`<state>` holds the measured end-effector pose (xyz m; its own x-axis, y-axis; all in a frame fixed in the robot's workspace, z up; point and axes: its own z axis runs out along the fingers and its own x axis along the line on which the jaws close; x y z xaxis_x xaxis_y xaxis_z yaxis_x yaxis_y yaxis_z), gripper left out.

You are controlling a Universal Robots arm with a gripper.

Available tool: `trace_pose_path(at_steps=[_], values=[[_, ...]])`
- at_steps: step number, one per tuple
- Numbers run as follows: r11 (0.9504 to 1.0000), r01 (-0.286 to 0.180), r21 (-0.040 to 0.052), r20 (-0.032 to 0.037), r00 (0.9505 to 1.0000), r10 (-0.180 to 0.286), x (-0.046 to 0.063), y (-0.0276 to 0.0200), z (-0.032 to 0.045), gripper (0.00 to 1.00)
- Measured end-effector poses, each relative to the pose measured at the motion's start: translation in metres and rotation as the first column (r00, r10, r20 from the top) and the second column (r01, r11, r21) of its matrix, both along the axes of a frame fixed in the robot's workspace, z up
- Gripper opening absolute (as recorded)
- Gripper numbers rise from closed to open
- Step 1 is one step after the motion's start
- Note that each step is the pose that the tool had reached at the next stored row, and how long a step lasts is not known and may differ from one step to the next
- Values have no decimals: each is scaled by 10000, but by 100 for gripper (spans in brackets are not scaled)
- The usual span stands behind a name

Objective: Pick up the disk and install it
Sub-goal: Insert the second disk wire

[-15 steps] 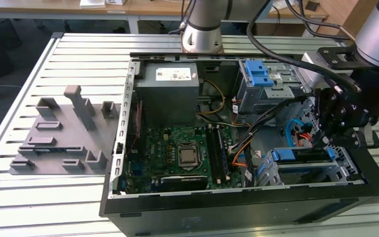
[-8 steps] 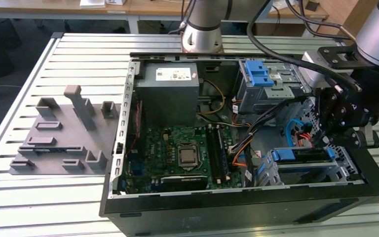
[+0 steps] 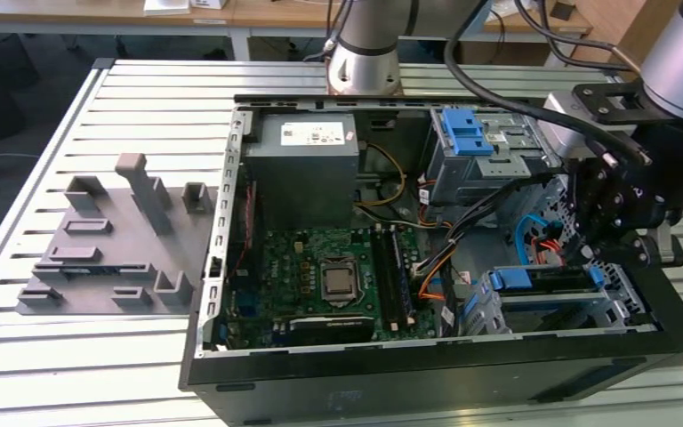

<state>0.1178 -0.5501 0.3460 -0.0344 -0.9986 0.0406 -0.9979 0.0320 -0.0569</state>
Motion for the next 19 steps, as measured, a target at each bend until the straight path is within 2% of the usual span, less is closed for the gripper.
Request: trace_pose_path(at_steps=[5, 8, 9, 11, 13, 15, 17, 19], values=[[10000, 0, 3, 0, 10000, 0, -69, -1, 2, 11], [10000, -2, 4, -4, 10000, 2, -72, 0, 51, 11], [10000, -1, 4, -27, 10000, 1, -73, 0, 79, 11], [10000, 0, 3, -141, 9999, 0, -73, 0, 118, 11], [10000, 0, 5, -356, 9994, 1, -73, 0, 130, 11], [10000, 0, 6, -508, 9987, 1, -73, 0, 136, 11], [10000, 1, 13, -573, 9984, 0, -74, 0, 145, 11], [10000, 1, 14, -584, 9983, 0, -74, 1, 161, 11]])
